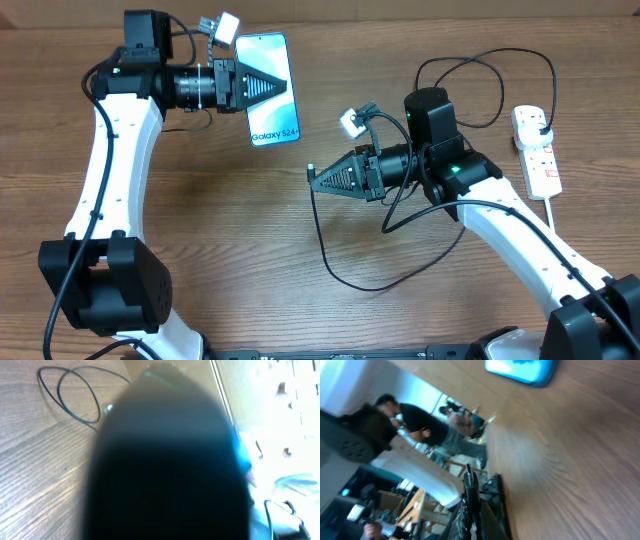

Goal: Plug charger to phone and switch on socket
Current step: 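Lift the cable end with the right gripper toward the phone's bottom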

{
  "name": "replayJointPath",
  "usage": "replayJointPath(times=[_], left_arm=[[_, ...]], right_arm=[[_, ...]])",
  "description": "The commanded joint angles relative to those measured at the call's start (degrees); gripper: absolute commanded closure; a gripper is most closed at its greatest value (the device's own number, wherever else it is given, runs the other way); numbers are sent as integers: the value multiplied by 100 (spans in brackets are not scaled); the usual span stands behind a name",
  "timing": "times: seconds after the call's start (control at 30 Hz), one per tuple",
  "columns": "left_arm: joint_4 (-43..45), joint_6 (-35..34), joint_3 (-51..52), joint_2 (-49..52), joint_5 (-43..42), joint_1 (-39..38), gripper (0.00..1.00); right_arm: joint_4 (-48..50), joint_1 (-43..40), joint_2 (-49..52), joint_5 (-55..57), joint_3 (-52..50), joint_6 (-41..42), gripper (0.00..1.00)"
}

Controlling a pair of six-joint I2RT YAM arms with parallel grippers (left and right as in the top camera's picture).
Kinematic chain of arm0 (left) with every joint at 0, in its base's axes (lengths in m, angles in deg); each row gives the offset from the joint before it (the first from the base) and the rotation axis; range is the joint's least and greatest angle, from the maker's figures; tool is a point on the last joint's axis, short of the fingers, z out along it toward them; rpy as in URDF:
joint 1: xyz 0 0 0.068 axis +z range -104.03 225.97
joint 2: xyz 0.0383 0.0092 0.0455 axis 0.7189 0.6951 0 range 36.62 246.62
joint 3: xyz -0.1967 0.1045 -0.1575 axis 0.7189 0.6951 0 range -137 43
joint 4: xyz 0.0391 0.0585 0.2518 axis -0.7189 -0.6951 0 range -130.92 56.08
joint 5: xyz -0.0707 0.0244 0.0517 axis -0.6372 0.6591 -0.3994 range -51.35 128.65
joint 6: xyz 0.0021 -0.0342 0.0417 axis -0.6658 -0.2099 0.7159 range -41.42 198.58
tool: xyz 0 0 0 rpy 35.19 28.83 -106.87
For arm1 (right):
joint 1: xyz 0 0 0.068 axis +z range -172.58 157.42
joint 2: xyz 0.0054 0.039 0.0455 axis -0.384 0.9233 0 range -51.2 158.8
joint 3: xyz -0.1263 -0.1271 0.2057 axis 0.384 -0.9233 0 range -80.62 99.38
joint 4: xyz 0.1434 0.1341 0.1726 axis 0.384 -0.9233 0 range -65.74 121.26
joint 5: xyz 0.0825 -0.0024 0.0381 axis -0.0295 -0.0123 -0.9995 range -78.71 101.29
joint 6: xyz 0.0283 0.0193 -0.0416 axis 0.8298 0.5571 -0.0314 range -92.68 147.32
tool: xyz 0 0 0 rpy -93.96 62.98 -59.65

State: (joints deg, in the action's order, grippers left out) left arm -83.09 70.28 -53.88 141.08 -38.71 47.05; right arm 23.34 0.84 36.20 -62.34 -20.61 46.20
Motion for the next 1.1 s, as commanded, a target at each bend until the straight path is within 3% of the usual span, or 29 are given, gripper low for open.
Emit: replayJointPath(times=[0.0,0.1,0.2,0.27,0.3,0.47,0.63,0.73,1.07], left_arm=[[376,-997,-153,-251,-44,-153,96],[267,-994,-153,-251,776,-197,96],[48,-992,-153,-251,1838,-197,96],[-133,-994,-153,-249,2234,-199,96],[-175,-994,-153,-249,2164,-199,96],[223,-1049,-153,-249,216,-199,96],[597,-1287,-153,-249,-693,-254,96],[1012,-1665,-153,-249,-826,-348,96],[1322,-1633,-153,-249,-968,-562,96]], right_arm=[[282,92,-17,-278,72,538,96],[26,83,-17,-225,70,269,96],[-1058,83,-15,247,61,-485,96],[-1084,85,-11,264,7,-538,96],[-1023,85,11,284,7,-501,96],[101,85,72,313,7,682,96],[944,85,72,-42,7,1287,96],[999,85,72,-68,7,1290,96],[1346,85,72,-105,7,1425,96]])
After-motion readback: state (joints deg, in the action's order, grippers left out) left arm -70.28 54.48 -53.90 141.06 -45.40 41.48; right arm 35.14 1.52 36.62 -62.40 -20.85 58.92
